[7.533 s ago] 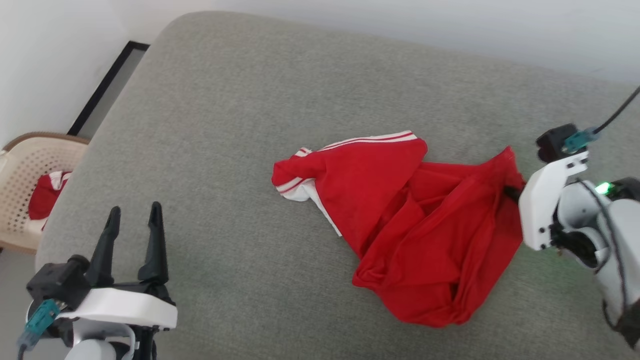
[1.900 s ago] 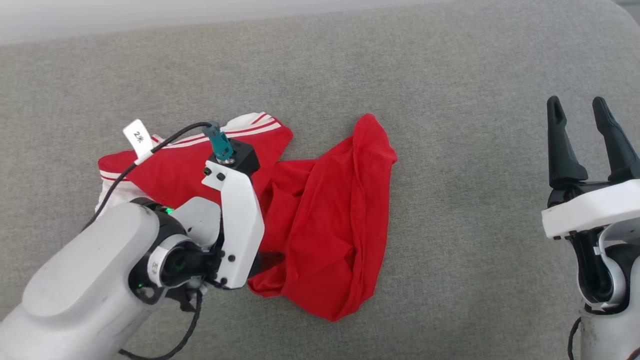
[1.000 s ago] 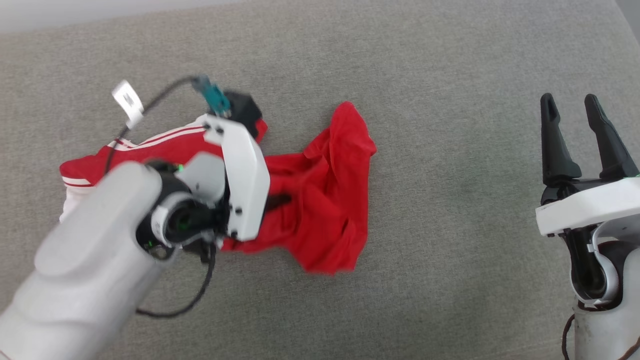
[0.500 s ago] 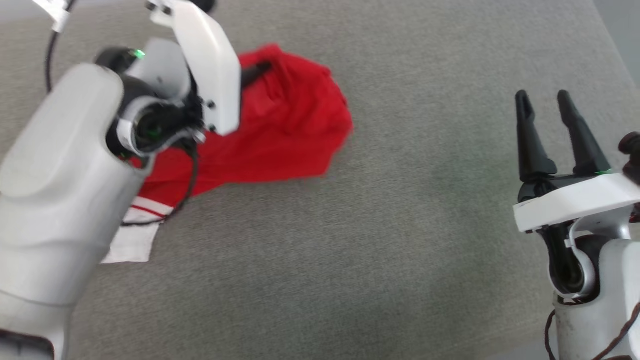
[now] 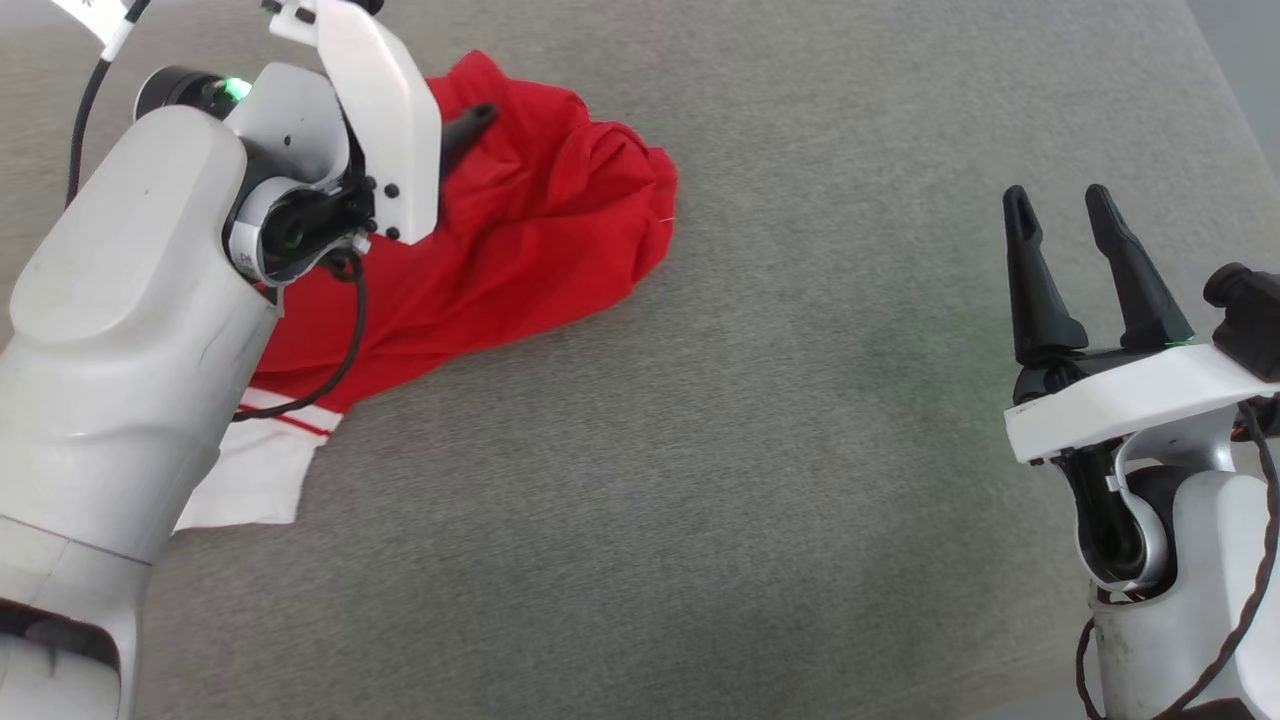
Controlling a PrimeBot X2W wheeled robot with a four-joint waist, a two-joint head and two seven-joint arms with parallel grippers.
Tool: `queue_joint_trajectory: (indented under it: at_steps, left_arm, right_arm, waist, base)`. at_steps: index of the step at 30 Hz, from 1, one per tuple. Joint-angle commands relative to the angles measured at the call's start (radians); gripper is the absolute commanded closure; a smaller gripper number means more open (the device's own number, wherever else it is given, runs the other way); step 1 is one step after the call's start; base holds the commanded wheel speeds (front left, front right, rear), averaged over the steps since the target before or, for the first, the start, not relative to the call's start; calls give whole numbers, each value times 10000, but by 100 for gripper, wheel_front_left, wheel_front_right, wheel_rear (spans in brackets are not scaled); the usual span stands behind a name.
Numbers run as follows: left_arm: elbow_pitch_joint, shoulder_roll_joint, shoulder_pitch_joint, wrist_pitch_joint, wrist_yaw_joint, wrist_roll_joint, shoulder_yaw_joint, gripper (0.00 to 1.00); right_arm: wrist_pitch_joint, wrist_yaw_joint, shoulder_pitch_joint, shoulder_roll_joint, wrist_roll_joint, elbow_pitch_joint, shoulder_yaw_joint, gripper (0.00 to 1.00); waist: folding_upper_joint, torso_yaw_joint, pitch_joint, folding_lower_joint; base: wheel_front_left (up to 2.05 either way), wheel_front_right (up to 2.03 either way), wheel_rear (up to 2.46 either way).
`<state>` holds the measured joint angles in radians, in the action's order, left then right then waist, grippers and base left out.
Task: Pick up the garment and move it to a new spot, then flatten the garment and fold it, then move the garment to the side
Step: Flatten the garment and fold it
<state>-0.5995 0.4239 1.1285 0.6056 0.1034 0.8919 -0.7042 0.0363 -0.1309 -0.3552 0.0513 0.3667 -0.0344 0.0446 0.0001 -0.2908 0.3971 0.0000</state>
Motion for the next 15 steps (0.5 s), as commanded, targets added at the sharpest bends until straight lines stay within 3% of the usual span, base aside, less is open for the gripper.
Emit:
queue_joint_trajectory:
  at_steps: [1, 9, 15]
  left_arm:
    - [24, 5, 169, -115, 84, 132, -8, 0]
    - [879, 461, -243, -546, 203, 59, -176, 0]
    - [2021, 1048, -936, -1660, 141, -303, -108, 0]
  right_arm:
    - [34, 4, -70, -6, -93, 6, 25, 0]
    - [414, 4, 160, 1, -390, 237, 200, 0]
    - [724, 4, 325, 45, -517, 450, 218, 0]
  waist:
    - [-1, 154, -113, 0]
    - [-1, 991, -581, 0]
    - [-1, 1671, -864, 0]
  base:
    - [0, 0, 0]
    - [0, 0, 0]
    - [0, 0, 0]
